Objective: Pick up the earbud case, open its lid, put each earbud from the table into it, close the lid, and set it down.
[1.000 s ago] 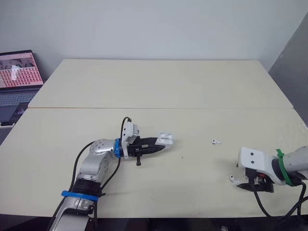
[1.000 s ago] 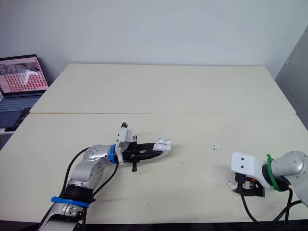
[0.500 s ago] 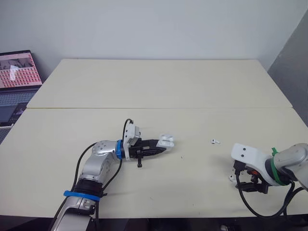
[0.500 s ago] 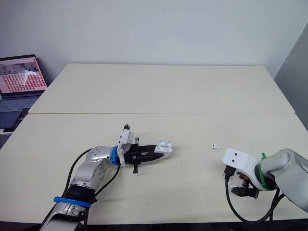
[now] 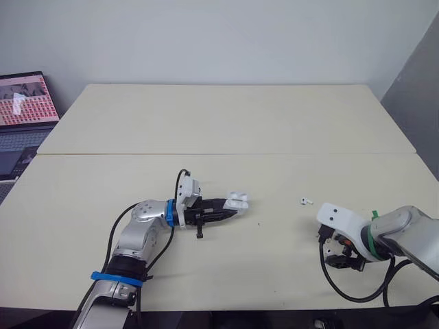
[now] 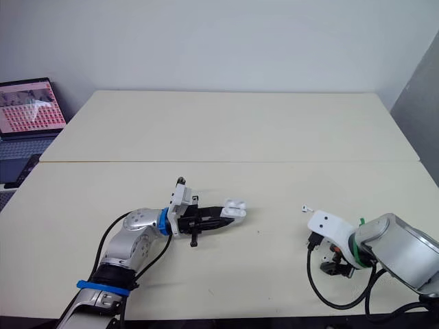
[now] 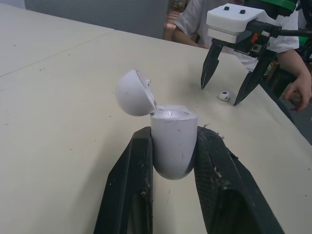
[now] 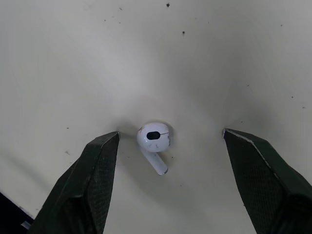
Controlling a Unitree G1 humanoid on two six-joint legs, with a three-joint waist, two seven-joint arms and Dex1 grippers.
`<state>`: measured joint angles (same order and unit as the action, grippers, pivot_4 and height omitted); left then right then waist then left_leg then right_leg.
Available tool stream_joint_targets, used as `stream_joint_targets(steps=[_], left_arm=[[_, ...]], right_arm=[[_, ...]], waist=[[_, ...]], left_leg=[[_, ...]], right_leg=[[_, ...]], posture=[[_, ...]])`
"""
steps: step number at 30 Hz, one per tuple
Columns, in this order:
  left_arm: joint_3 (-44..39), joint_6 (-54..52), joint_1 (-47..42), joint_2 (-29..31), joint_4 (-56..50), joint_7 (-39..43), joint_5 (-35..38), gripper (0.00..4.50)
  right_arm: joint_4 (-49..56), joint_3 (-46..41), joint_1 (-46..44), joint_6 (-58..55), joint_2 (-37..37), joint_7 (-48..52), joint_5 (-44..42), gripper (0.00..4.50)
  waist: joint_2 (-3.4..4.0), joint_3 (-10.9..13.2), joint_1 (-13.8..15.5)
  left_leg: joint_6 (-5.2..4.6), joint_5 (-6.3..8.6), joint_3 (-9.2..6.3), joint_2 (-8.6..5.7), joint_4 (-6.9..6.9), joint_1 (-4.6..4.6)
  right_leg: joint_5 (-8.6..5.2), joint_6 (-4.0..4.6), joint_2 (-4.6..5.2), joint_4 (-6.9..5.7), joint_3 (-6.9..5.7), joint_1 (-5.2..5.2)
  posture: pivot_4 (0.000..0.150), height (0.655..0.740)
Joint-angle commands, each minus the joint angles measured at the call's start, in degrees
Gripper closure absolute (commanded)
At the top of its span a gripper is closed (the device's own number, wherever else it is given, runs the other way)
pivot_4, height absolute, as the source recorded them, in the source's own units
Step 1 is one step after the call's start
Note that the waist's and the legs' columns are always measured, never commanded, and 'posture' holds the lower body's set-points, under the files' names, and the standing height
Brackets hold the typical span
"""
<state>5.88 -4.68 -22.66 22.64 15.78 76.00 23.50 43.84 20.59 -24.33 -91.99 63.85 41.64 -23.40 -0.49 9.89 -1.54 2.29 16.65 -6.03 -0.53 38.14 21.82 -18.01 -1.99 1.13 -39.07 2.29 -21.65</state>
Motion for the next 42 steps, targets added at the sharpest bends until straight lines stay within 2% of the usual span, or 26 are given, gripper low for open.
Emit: stream_joint_targets(steps=[1,3,9,10,16,19,21,25,28,31,37,39,42], left_arm=[[-0.6,0.0,-0.1,0.7,-2.8,0.2,0.6,3.73],[-0.6,0.0,-0.2,0.7,-2.8,0.2,0.6,3.73],[-0.5,0.0,-0.6,0.5,-2.2,0.3,0.6,3.73],[-0.4,0.0,-0.7,0.4,-2.2,0.4,0.7,3.73],[-0.3,0.0,-0.5,0.2,-2.4,0.7,0.8,3.73],[-0.4,0.1,-0.4,-0.4,-2.9,0.0,0.9,3.73],[-0.2,0.1,-0.4,-1.1,-3.3,-0.9,0.9,3.73],[0.0,0.9,-0.9,-2.8,-2.5,-2.6,0.2,3.73],[0.1,1.0,-1.8,-4.0,-2.2,-3.4,0.2,3.73],[0.3,1.8,-2.6,-5.5,-1.7,-4.5,-0.1,3.73],[0.3,5.4,-4.4,-11.1,-1.3,-10.6,-1.8,3.73],[-0.1,8.1,-5.6,-14.1,-0.5,-15.4,-3.5,3.73],[-0.3,11.4,-7.2,-18.2,1.0,-22.6,-6.6,3.73]], right_arm=[[0.5,0.4,-0.4,-0.2,-0.3,-2.4,-0.3,1.33],[0.8,0.4,-0.3,-0.3,-0.5,-3.0,-0.7,1.82],[2.0,0.4,-0.1,-0.2,-0.4,-3.6,-2.0,3.96],[2.3,0.5,0.1,0.0,0.1,-3.6,-2.3,4.13],[3.1,-2.4,1.0,2.8,0.4,-3.2,-3.6,4.13],[1.7,-5.5,2.4,12.6,-0.8,-2.8,-2.0,4.13],[-0.2,-7.5,4.3,24.0,-1.5,-1.6,0.0,4.13],[-3.6,-13.1,9.3,40.9,-6.6,0.3,0.7,4.13],[-6.0,-16.7,12.7,52.2,-12.1,1.3,0.6,4.13],[-8.1,-20.1,13.3,57.5,-18.6,-0.3,-1.0,4.13],[-9.5,-26.0,8.1,54.1,-36.6,-11.3,-11.8,4.13],[-9.5,-28.1,6.4,55.1,-44.4,-16.7,-16.3,4.13],[-9.3,-29.5,5.0,56.1,-50.4,-20.1,-19.3,4.13]], waist=[[-0.01,0.0,0.0],[-0.01,0.0,0.0],[-0.01,0.0,0.0],[-0.01,0.0,0.0],[-0.01,0.0,0.0],[-0.01,0.0,0.0],[-0.01,0.0,0.0],[-0.02,0.0,0.0],[-0.03,0.0,0.0],[-0.03,0.0,0.0],[-0.02,0.0,-0.1],[-0.02,0.0,-0.1],[-0.02,0.0,-0.1]], left_leg=[[0.0,0.0,0.0,0.0,0.0,0.0],[0.0,0.0,0.0,0.0,0.0,0.0],[0.0,0.0,-0.01,0.0,0.0,0.0],[0.0,0.0,-0.01,0.0,0.0,0.0],[0.0,0.0,-0.02,0.0,0.0,0.01],[0.0,0.0,0.02,0.0,-0.01,0.02],[0.0,0.0,0.02,0.0,-0.01,0.02],[0.0,0.0,0.05,0.0,-0.01,0.02],[0.0,0.0,0.03,0.0,0.0,0.03],[0.0,0.0,0.07,-0.01,0.02,0.01],[0.01,-0.01,0.06,0.0,0.01,-0.01],[0.02,-0.01,-0.01,0.03,0.03,0.03],[0.04,-0.02,-0.02,0.01,0.03,0.05]], right_leg=[[0.0,0.0,0.0,0.0,0.0,0.0],[0.0,0.0,0.0,0.0,-0.01,0.0],[0.0,0.0,0.0,0.0,-0.02,0.01],[0.0,0.0,0.0,0.0,-0.02,0.01],[0.0,0.0,0.0,0.01,-0.02,0.01],[0.0,0.0,0.0,0.0,-0.03,-0.03],[0.0,0.0,0.0,0.0,-0.04,-0.02],[0.0,-0.01,-0.01,0.01,-0.05,-0.01],[0.0,-0.01,-0.02,0.0,-0.05,0.0],[0.01,-0.01,-0.02,-0.05,-0.05,-0.01],[0.03,-0.03,-0.06,-0.08,-0.02,-0.01],[0.03,-0.03,-0.06,-0.05,0.01,-0.02],[0.03,-0.03,-0.05,-0.08,0.04,-0.03]], posture=[[0.15,0.74],[0.15,0.74],[0.15,0.74],[0.15,0.74],[0.15,0.74],[0.15,0.74],[0.15,0.74],[0.15,0.74],[0.15,0.74],[0.15,0.74],[0.15,0.74],[0.15,0.74],[0.15,0.74]])
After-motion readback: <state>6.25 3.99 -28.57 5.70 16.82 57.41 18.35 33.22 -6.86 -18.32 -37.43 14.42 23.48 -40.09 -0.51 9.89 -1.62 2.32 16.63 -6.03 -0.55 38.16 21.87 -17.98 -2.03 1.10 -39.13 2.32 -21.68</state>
